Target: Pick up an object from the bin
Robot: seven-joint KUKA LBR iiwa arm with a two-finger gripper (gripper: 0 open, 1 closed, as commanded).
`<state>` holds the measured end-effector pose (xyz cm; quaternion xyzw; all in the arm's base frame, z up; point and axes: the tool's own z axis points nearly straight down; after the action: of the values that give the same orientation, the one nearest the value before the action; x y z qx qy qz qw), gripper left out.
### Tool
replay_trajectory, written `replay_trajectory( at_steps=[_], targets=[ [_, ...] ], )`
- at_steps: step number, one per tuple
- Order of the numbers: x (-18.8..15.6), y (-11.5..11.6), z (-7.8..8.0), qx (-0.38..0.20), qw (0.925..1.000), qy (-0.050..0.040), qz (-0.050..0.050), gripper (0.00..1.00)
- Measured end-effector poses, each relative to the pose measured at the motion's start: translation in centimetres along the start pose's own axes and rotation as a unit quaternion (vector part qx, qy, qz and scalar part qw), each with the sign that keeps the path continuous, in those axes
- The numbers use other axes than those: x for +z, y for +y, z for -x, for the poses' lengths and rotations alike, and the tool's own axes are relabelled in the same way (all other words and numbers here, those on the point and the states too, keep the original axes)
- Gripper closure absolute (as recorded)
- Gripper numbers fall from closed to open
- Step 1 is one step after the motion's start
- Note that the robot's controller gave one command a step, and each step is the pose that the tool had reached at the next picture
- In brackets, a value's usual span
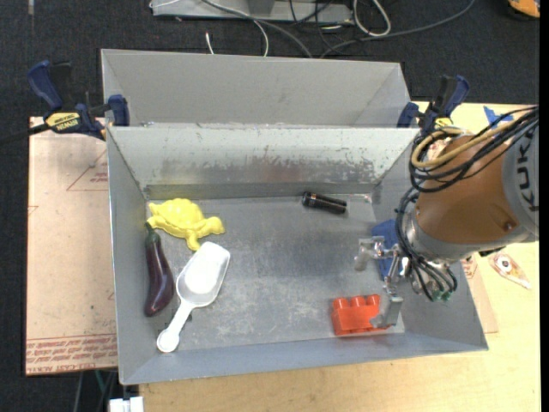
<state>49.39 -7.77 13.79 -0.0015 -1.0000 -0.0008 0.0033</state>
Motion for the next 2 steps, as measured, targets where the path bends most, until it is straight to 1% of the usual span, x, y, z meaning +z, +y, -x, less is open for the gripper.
replay_trajectory(
  at_steps=[1, 2],
  targets=[
    [-0.2, 0.0, 0.2, -0.002, 1.0000, -0.0028, 0.000, 0.00],
    [6.4, 2.4, -0.6, -0.188, 0.9821, -0.0156, -0.003, 0.00]
  ],
)
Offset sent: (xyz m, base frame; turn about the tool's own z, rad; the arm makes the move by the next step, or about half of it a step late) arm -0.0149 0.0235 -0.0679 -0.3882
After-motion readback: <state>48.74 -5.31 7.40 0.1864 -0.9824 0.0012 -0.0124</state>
